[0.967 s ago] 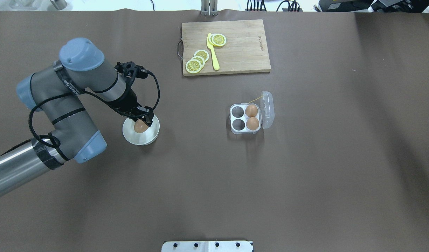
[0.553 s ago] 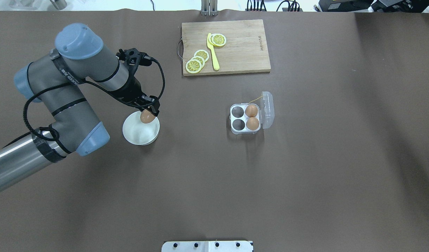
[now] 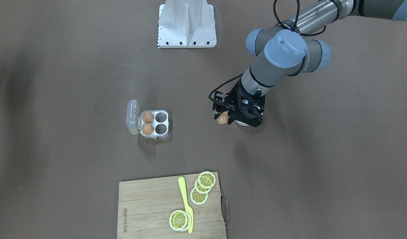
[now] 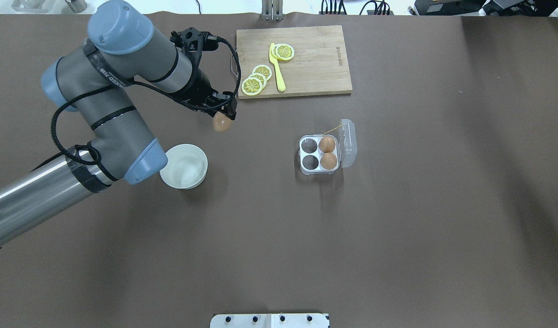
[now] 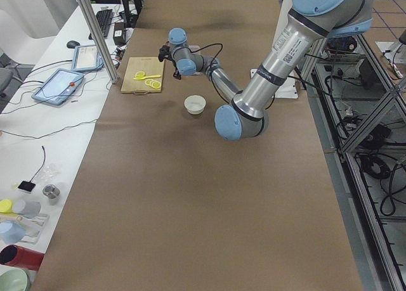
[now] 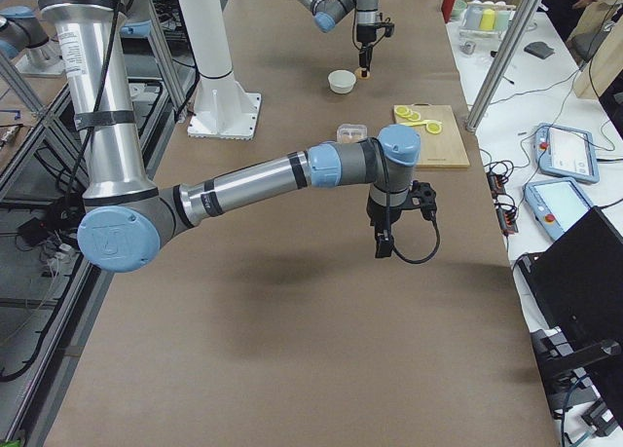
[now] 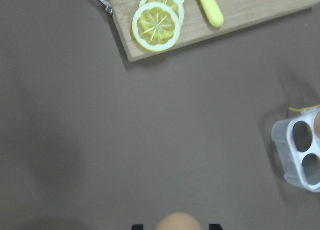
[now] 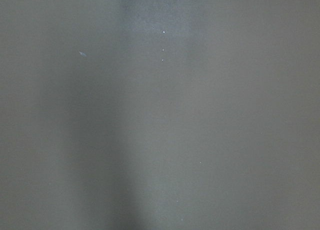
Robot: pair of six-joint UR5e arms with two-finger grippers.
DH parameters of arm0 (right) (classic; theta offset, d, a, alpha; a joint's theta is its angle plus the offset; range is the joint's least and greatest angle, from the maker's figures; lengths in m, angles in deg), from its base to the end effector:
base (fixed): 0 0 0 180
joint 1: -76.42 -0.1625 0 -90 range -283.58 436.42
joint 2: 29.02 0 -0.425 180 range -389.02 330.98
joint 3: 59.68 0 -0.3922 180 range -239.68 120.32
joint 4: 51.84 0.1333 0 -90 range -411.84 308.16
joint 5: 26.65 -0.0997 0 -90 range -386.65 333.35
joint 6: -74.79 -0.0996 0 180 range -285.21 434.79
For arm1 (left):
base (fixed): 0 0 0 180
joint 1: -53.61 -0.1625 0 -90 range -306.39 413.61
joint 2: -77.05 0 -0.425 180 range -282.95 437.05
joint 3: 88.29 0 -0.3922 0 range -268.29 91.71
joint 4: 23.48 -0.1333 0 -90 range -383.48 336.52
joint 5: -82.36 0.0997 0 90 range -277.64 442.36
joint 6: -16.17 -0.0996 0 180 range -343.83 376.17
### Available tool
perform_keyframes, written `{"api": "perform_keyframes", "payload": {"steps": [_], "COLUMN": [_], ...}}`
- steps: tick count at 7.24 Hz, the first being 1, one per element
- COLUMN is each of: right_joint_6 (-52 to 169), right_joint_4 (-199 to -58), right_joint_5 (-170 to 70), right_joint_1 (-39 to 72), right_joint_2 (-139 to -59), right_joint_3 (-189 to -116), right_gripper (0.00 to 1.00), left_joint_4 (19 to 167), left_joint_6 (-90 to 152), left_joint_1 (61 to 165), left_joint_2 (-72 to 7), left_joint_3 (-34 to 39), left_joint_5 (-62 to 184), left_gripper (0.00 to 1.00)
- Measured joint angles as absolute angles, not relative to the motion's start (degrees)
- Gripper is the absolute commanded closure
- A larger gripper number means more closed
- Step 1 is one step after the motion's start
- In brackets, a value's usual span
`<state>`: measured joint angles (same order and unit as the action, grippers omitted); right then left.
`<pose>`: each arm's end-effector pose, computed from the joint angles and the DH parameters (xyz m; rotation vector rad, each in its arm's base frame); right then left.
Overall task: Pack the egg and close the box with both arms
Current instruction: 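Lift the egg out of the bowl with the left gripper toward the carton, then lower the egg into the empty carton cup and open the left gripper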
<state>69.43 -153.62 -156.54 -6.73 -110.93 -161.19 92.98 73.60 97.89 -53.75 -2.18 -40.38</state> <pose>0.0047 -0.5429 0.5139 0.0563 -0.7052 -0.0724 0.4535 -0.5532 0.1971 0.2661 1.1550 0.1359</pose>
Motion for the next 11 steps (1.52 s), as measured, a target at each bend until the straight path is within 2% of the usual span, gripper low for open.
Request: {"api": "perform_keyframes", "payload": {"steps": [3,9,11], "right_joint_6": [69.43,69.43,69.43], "right_joint_4": [-153.7,-153.7,-153.76], "right_joint_5": [-156.55,-156.53,-156.47], "right_joint_1": [-6.73,-6.8,-6.81], "right_joint_2": [-110.93,-110.99,-111.02], "right_joint_3": [-161.19,-161.19,-161.13], "right_gripper": [0.0,0.0,0.0], "left_joint_4": [103.72,108.56,108.69], "left_joint_6": [84.38,91.61,91.66], "left_joint_1": [96.36,83.25,81.79], "left_joint_2": [-59.97,-63.93,-64.25], "left_joint_3": [-9.91,-12.24,-13.05], "left_joint_5": [-33.67,-15.43,-13.61], "left_gripper": [0.56,0.56,0.52]}}
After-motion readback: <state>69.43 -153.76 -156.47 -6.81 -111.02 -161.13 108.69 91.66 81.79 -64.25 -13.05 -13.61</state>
